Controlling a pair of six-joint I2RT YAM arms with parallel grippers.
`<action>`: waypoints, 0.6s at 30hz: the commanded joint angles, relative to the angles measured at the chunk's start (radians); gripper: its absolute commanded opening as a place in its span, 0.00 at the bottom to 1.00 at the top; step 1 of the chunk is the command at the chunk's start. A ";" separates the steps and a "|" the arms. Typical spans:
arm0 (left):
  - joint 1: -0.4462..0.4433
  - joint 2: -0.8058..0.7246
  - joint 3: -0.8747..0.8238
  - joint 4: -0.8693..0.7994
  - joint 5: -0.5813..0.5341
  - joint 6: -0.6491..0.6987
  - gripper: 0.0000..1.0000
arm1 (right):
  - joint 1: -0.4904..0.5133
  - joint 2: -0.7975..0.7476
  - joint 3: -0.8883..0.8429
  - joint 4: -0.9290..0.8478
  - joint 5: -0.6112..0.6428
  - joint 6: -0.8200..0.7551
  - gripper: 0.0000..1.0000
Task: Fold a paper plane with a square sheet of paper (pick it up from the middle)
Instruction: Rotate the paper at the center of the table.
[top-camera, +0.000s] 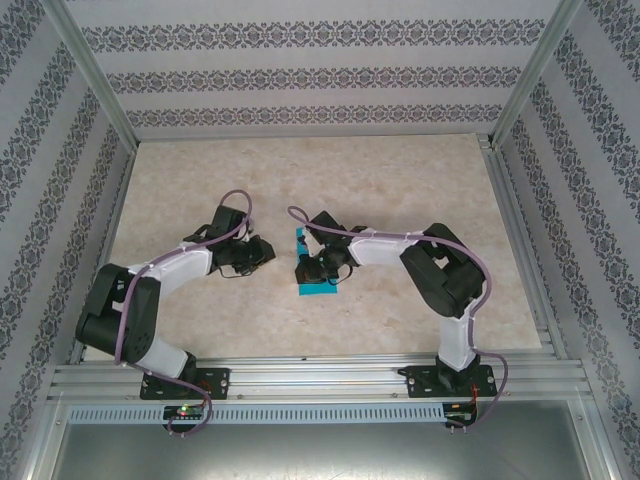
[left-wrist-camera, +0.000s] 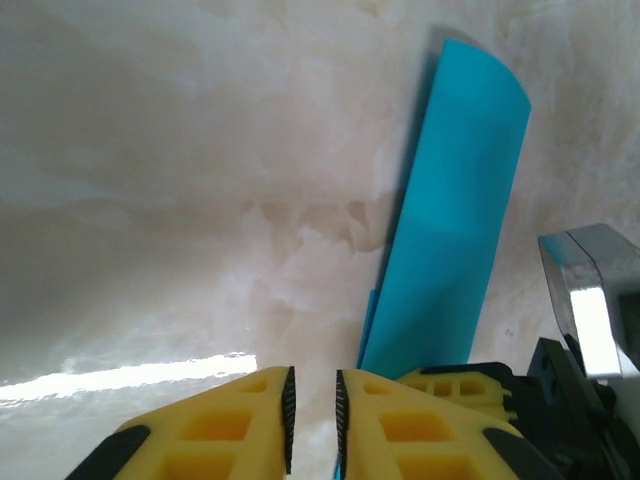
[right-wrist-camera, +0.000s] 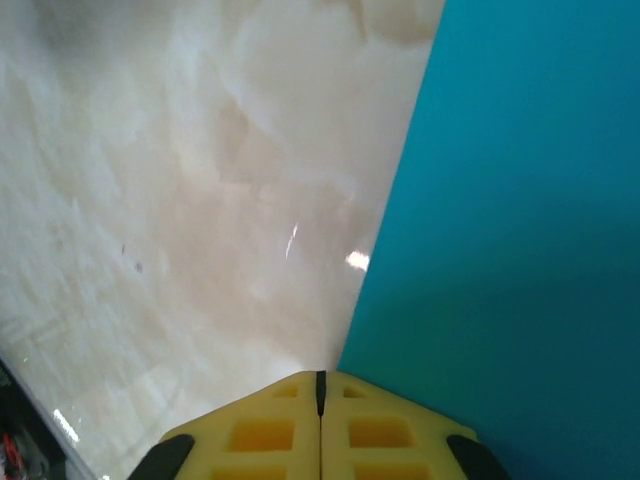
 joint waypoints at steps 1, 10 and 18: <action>-0.045 0.041 0.053 0.088 0.057 -0.009 0.18 | -0.016 -0.143 -0.039 0.048 -0.014 0.026 0.13; -0.152 0.195 0.191 0.107 0.100 0.024 0.03 | -0.097 -0.349 -0.195 0.037 0.208 0.183 0.36; -0.177 0.298 0.249 0.033 0.053 0.052 0.00 | -0.132 -0.408 -0.313 0.101 0.240 0.275 0.49</action>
